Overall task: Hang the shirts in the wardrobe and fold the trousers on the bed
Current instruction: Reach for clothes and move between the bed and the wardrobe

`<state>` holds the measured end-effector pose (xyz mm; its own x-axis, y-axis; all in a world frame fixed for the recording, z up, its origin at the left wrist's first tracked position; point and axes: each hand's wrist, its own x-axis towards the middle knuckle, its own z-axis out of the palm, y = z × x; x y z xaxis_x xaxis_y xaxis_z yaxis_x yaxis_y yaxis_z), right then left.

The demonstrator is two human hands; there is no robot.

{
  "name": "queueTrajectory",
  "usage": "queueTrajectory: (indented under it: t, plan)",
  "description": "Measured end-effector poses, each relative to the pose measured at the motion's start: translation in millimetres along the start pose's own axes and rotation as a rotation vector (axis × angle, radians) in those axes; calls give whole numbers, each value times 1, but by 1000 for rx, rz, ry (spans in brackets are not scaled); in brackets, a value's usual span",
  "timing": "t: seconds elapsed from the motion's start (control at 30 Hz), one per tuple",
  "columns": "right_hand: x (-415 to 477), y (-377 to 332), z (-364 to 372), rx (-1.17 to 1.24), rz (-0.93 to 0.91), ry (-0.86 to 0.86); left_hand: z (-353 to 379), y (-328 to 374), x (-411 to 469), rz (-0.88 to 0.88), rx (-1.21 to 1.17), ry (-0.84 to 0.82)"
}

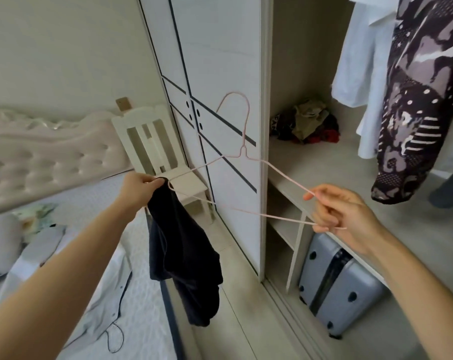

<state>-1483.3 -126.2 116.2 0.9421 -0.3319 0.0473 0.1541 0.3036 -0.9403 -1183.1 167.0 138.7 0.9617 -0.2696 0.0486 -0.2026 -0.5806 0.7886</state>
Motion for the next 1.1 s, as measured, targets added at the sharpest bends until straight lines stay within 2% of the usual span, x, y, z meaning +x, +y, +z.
queueTrajectory:
  t: [0.13, 0.27, 0.37, 0.43, 0.57, 0.83, 0.9, 0.97, 1.03, 1.1]
  plan:
    - [5, 14, 5, 2, 99, -38, 2, -12, 9, 36, 82, 42]
    - [11, 33, 21, -101, 104, -14, 15, -12, 5, 182, 341, -50]
    - [17, 47, 33, -145, 128, -41, 31, -3, -5, 276, 384, -87]
    - [18, 55, 39, -161, 173, -96, 39, 6, -13, 318, 307, -125]
    - [16, 70, 45, -160, 195, -123, 44, 22, -30, 328, 90, -325]
    - [11, 79, 40, 11, 121, -70, 34, 51, -57, 157, -226, -391]
    - [10, 78, 36, 50, 106, -87, 28, 55, -62, 241, -133, -438]
    - [9, 75, 31, 104, 106, -113, 23, 53, -66, 424, 91, -452]
    - [7, 71, 26, 173, 109, -114, 22, 50, -67, 647, 316, -382]
    - [5, 68, 23, 215, 108, -108, 25, 49, -68, 807, 399, -276]
